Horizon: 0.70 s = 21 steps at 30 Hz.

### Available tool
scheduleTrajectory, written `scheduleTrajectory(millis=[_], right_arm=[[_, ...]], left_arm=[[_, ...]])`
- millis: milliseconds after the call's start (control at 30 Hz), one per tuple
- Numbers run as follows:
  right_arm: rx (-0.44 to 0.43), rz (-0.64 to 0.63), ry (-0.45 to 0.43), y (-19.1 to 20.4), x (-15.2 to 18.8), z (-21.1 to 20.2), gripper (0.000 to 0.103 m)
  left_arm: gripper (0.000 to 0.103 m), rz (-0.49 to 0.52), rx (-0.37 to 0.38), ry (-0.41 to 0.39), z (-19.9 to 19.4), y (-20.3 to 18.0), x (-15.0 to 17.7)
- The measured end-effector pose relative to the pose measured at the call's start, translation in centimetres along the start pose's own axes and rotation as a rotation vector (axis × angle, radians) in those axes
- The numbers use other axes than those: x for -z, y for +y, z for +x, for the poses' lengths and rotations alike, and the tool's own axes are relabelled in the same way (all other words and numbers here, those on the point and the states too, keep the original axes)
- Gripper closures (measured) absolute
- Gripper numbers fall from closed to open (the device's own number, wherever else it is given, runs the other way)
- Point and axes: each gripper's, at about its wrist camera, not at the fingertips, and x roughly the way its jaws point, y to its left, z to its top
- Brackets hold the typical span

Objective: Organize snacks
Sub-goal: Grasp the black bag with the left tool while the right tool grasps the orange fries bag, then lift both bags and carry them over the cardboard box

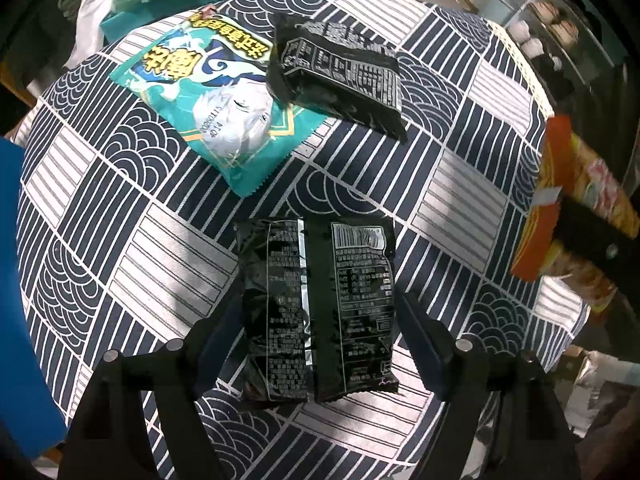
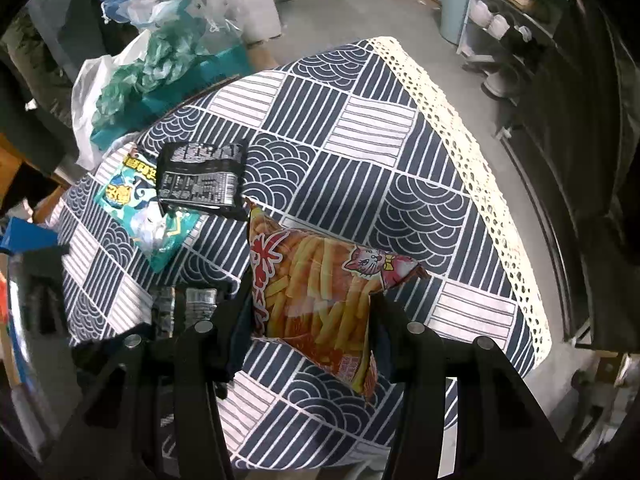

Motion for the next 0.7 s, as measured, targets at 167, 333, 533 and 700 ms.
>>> scheduleTrajectory(millis=[167, 333, 533, 700], right_arm=[[-0.017, 0.008, -0.015, 0.0, -0.3, -0.4, 0.053], [-0.024, 0.009, -0.019, 0.2, -0.4, -0.6, 0.053], [-0.031, -0.01, -0.028, 1.0, -0.5, -1.0, 0.053], [-0.04, -0.03, -0.042, 1.8, -0.7, -1.6, 0.053]], left_arm=[[0.023, 0.015, 0.011, 0.043, 1.9, -0.3, 0.4], [0.035, 0.051, 0.003, 0.009, 2.2, -1.1, 1.4], [0.035, 0.043, -0.035, -0.05, 0.6, -0.1, 2.5], [0.035, 0.046, -0.046, -0.106, -1.9, -0.3, 3.3]])
